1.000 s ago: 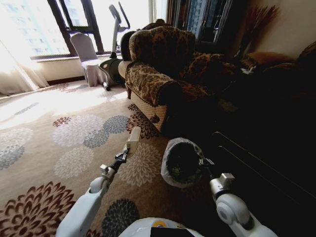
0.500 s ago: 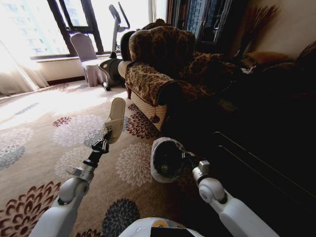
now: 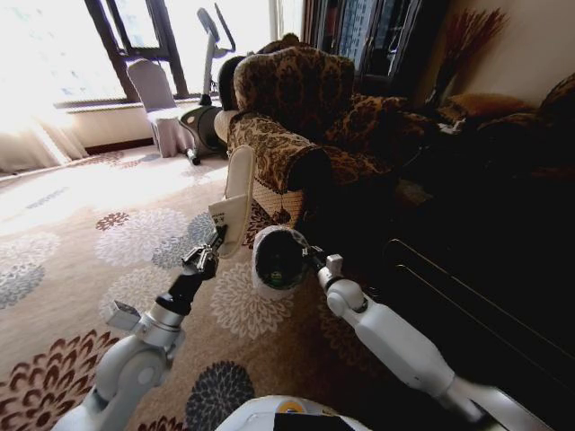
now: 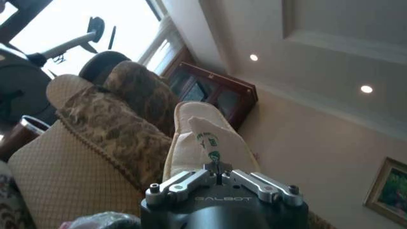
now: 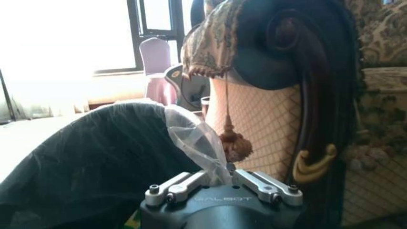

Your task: Pick up the trash from the ground and place it into the trash bin.

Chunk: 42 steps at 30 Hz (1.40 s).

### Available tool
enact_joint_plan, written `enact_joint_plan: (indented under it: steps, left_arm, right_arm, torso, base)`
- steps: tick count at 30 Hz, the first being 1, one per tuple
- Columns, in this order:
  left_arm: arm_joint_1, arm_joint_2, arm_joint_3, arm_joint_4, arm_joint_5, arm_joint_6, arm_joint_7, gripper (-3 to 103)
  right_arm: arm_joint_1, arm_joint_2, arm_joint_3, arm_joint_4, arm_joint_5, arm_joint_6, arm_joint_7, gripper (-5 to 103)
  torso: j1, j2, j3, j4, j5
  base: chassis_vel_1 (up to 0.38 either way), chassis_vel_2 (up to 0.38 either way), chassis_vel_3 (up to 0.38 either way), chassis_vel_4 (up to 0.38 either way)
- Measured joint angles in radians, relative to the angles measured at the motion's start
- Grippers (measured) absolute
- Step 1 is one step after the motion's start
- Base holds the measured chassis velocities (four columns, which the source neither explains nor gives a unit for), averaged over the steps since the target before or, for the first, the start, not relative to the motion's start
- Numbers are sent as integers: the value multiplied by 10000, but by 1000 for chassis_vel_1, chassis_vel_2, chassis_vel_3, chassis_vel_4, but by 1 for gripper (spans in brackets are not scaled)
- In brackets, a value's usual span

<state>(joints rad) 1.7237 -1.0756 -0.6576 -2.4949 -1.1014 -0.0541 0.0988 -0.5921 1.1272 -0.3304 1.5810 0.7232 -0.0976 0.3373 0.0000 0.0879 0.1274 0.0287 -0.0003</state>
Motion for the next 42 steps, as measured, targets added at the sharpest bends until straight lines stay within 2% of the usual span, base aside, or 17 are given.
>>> enact_joint_plan:
  steps: [2,3,5,6,7,8,9,10,13,16,22,33,38,42]
  left_arm:
    - [316,-171,-7,-189,-1249,507,-1146,0]
    - [316,-171,-7,-189,-1249,507,-1146,0]
    - [453,-416,-98,-210,-3160,1009,-3097,0]
    - [447,-495,-137,-209,-3758,1144,-3666,0]
    - [391,-622,-256,-206,-4823,1391,-4291,0]
    - [391,-622,-256,-206,-4823,1391,-4291,0]
    - [254,-768,-360,-189,-5889,1607,-4738,0]
    - [121,-825,-359,-163,-6216,1707,-4906,0]
    - [-117,-789,-334,-145,-6465,1822,-4929,0]
    - [-883,-794,-218,-119,-6917,1863,-4881,0]
    - [-1722,-783,-267,-90,-7518,1820,-5081,0]
    - [-2000,-1198,-87,-19,-7922,1802,-5365,0]
    - [-2124,-1273,-89,429,-7946,1800,-5368,0]
    - [-2467,-1251,-66,950,-7962,1794,-5344,0]
  right_arm:
    - [405,451,-293,-573,-8,206,-75,0]
    - [405,451,-293,-573,-8,206,-75,0]
    - [883,1102,-530,-1473,-129,539,-261,0]
    - [1022,1342,-588,-1799,-210,677,-343,0]
    - [1240,1739,-657,-2335,-356,903,-480,0]
    - [1240,1739,-657,-2335,-356,903,-480,0]
    - [1547,2339,-718,-3104,-616,1256,-692,0]
    - [1814,2863,-735,-3742,-806,1511,-858,0]
    - [2011,3258,-754,-4238,-881,1698,-1040,0]
    - [2132,3620,-772,-4637,-977,1890,-1157,0]
    - [1952,3403,-898,-4134,-988,1892,-890,0]
    - [2294,3538,-910,-4098,-943,1900,-697,0]
    - [2522,3702,-810,-4409,-955,2016,-720,0]
    - [2567,3553,-779,-4301,-935,2031,-725,0]
  torso:
    - [0,0,0,-2,3]
    - [0,0,0,-2,3]
    - [0,0,0,-5,-1]
    - [0,0,0,-5,-3]
    - [0,0,0,-4,-3]
    - [0,0,0,-4,-3]
    - [0,0,1,-2,-1]
    - [0,0,0,-1,-1]
    - [0,0,1,0,1]
    - [0,0,1,-5,0]
    - [0,0,0,-9,2]
    - [0,0,-1,-2,5]
    - [0,-1,0,-2,3]
    - [0,-1,0,-4,3]
  base:
    - [0,0,0,0]
    - [0,0,0,0]
    - [0,0,0,0]
    - [0,0,0,0]
    - [0,0,0,0]
    - [0,0,0,0]
    - [0,0,0,0]
    - [0,0,0,0]
    - [0,0,0,0]
    - [0,0,0,0]
    - [0,0,0,0]
    - [0,0,0,0]
    - [0,0,0,0]
    - [0,0,0,0]
